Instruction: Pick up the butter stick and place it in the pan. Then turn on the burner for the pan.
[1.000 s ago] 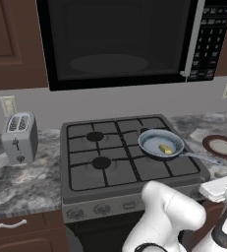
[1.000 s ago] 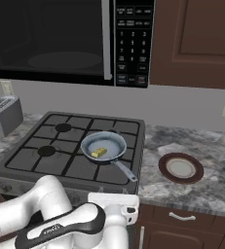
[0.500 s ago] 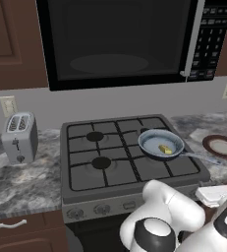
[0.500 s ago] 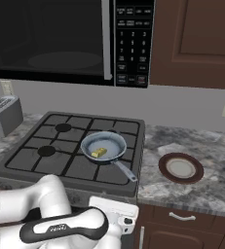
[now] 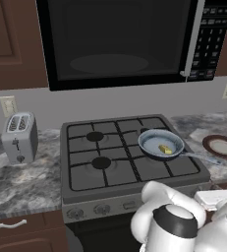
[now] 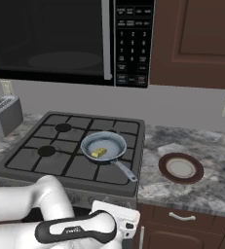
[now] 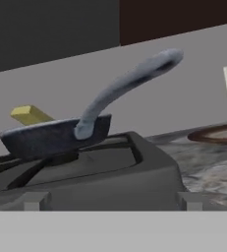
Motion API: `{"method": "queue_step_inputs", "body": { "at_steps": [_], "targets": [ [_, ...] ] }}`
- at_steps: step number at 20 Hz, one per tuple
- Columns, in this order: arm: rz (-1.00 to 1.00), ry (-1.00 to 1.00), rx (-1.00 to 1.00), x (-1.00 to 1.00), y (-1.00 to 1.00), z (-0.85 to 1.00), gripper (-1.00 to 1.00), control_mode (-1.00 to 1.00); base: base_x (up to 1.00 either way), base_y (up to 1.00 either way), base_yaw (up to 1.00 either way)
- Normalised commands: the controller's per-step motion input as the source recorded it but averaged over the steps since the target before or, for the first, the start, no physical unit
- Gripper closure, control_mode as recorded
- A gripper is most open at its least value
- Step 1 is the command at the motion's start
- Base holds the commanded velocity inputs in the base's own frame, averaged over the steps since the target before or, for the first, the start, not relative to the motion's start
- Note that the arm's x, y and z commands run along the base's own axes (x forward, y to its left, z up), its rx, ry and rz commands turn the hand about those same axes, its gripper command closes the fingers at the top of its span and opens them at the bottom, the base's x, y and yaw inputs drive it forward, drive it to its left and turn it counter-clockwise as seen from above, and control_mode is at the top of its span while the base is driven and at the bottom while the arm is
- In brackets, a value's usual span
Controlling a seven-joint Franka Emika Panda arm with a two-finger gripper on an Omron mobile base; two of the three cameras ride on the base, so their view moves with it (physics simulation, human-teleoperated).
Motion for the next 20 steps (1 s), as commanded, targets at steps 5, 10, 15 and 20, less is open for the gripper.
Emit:
{"method": "queue_step_inputs", "body": {
  "at_steps": [5,10,15,20],
  "targets": [
    [0.04,-0.01,0.00,0.00,-0.09,-0.41,-1.00,-1.00,0.00,0.00,0.00],
    [0.01,0.00,0.00,0.00,0.00,-0.39,-1.00,-1.00,0.00,0.00,0.00],
    [0.00,-0.01,0.01,0.00,-0.14,-0.29,-1.00,-1.00,0.00,0.00,0.00],
    [0.00,0.00,0.01,0.00,-0.11,-0.07,-1.00,-1.00,0.00,0.00,0.00]
  ]
}}
